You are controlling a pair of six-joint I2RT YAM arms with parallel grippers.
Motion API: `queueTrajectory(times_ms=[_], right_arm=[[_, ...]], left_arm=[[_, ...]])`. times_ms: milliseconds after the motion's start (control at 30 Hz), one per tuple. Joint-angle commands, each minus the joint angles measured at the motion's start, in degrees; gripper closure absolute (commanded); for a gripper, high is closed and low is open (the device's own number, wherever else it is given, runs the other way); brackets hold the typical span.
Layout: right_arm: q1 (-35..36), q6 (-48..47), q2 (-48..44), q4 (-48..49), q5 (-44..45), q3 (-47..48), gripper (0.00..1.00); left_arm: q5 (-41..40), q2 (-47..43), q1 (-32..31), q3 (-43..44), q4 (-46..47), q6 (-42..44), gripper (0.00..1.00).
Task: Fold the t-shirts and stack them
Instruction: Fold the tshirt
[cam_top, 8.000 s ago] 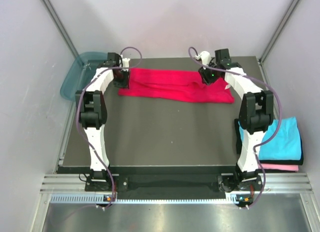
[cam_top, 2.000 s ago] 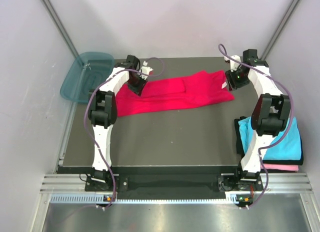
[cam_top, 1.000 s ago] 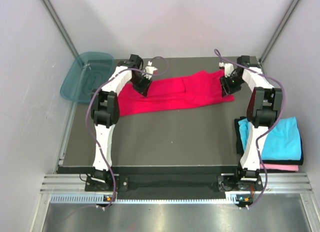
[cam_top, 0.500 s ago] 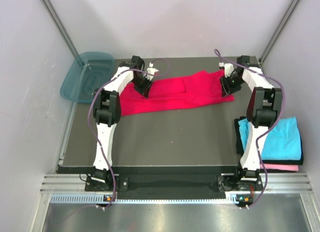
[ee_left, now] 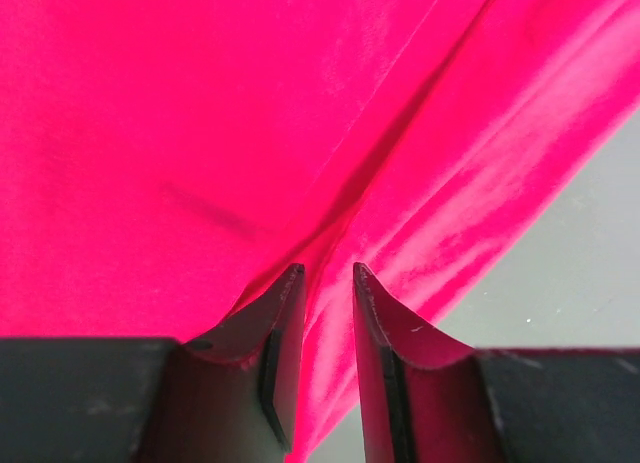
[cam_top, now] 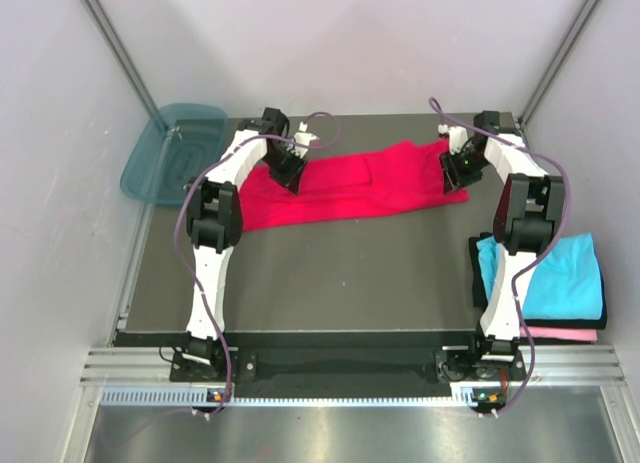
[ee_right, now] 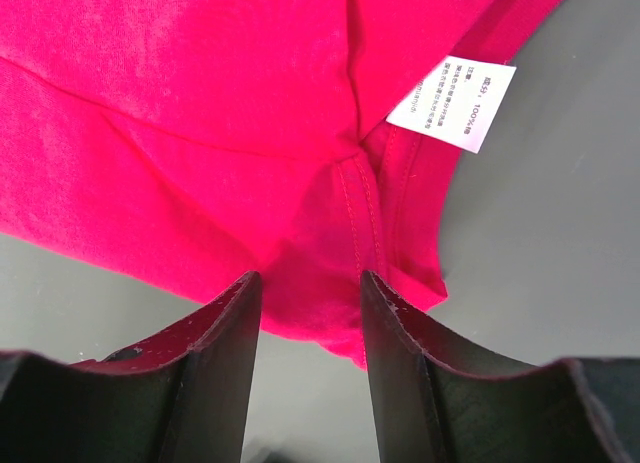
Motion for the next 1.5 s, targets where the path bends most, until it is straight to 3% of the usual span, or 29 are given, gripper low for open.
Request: queueTrajectory(times_ms=[0, 667, 900, 1033, 1100, 1467], right_arm=[[0.2, 0.6, 0.3, 0.7, -1.4, 1.5, 0.55], [0.6, 0.6, 0.5, 0.7, -1.2, 2.1, 0.56], [0.6, 0.5, 0.5, 0.7, -1.2, 2.2, 0.56], [0.7, 0.5, 0.6, 0.7, -1.2, 2.2, 0.56], [0.7, 0.5, 0.7, 0.8, -1.3, 2.2, 0.56], [0.8, 0.8, 1.1, 1.0, -1.4, 2.6, 0.56]], left_arm=[[2.9, -0.5, -0.2, 3.6, -2.8, 0.2, 0.69], [2.7, 4.2, -0.2, 4.4, -3.3, 0.2, 0.68], [2.6, 3.0, 0.2, 4.8, -1.5, -0.5, 0.78], [2.9, 2.8, 0.5, 5.7, -0.5, -0.7, 0.95], [2.9, 2.7, 0.6, 6.2, -0.3, -1.0, 0.98], [-0.4, 1.8, 0.6, 6.6, 2.7, -2.7, 1.0]])
